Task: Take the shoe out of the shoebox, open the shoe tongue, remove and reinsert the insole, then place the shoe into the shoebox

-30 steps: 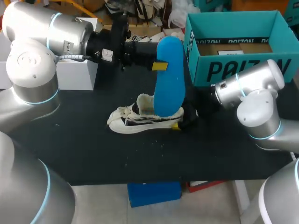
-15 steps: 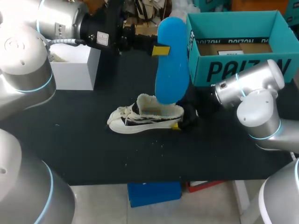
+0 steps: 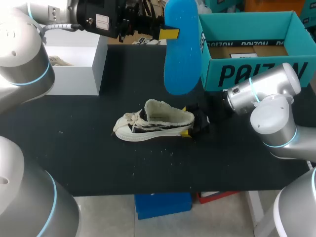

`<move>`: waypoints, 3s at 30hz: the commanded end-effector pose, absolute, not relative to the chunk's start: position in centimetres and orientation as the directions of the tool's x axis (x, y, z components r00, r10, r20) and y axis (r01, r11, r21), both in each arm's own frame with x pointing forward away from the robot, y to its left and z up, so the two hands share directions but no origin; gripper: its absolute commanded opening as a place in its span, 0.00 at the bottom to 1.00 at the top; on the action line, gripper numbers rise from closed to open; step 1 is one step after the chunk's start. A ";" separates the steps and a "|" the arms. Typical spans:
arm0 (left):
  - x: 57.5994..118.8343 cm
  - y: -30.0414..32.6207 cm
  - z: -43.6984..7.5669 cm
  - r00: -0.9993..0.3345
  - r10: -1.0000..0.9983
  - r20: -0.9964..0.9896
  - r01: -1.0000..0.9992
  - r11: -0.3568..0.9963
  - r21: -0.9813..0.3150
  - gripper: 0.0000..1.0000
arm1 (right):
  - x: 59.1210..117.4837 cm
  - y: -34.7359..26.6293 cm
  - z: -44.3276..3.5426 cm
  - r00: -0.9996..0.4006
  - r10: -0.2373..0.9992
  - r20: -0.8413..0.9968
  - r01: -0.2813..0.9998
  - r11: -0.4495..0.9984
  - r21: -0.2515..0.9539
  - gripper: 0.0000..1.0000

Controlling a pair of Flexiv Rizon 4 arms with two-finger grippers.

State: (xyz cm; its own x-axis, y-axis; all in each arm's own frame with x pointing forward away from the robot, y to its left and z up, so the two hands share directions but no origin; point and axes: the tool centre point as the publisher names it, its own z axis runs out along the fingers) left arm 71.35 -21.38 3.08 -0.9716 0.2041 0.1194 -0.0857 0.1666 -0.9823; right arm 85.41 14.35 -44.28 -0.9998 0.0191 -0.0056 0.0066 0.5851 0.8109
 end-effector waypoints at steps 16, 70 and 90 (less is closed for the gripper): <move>71.4 -21.5 3.9 -0.977 0.187 0.102 -0.074 0.150 -0.986 0.00 | 85.9 12.2 -42.5 -0.996 -0.077 0.055 -0.034 0.837 0.546 1.00; 71.4 -21.5 3.9 -0.977 0.187 0.102 -0.074 0.150 -0.986 0.00 | 86.4 13.0 -41.0 -0.994 -0.104 -0.023 -0.102 0.993 -0.054 1.00; 71.4 -21.5 3.9 -0.977 0.187 0.102 -0.074 0.150 -0.986 0.00 | 85.8 14.6 -40.4 -0.963 -0.261 -0.072 -0.263 0.835 0.483 1.00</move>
State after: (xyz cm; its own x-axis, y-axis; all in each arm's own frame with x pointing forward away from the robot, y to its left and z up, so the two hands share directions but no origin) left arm 71.50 -21.34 3.95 -0.9760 0.1917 0.1035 -0.0747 0.1517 -0.9856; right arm 86.07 15.31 -39.83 -0.9610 -0.2700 -0.0598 -0.2745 0.9044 0.3266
